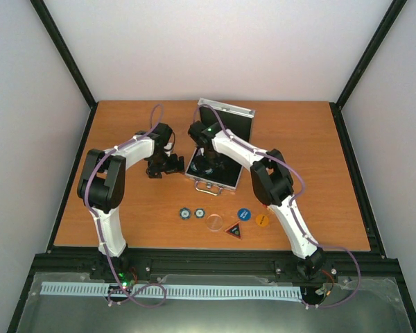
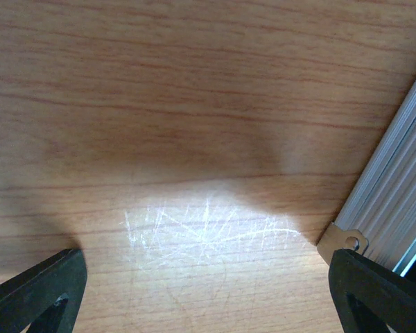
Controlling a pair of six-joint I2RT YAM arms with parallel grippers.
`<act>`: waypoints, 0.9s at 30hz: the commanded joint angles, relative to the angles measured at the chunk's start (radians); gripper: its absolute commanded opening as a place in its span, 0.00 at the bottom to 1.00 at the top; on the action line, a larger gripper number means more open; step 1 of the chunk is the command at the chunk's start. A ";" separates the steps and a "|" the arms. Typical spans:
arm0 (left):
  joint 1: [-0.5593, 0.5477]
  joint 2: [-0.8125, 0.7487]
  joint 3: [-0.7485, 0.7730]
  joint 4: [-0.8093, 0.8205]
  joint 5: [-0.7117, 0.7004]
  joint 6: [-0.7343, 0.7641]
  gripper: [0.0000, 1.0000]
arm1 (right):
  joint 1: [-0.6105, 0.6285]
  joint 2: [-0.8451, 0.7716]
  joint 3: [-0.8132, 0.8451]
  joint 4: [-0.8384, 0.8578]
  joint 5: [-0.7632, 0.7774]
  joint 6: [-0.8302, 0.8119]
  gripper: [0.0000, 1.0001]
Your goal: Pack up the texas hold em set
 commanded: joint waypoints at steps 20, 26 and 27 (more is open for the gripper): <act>0.009 0.044 0.009 -0.008 0.019 0.021 0.99 | 0.018 -0.013 -0.150 0.124 0.043 -0.055 0.26; 0.010 0.045 0.006 -0.008 0.019 0.022 0.98 | 0.018 -0.026 -0.147 0.123 0.059 -0.058 0.21; 0.010 0.046 0.006 -0.007 0.020 0.021 0.99 | 0.019 -0.031 -0.145 0.121 0.065 -0.059 0.21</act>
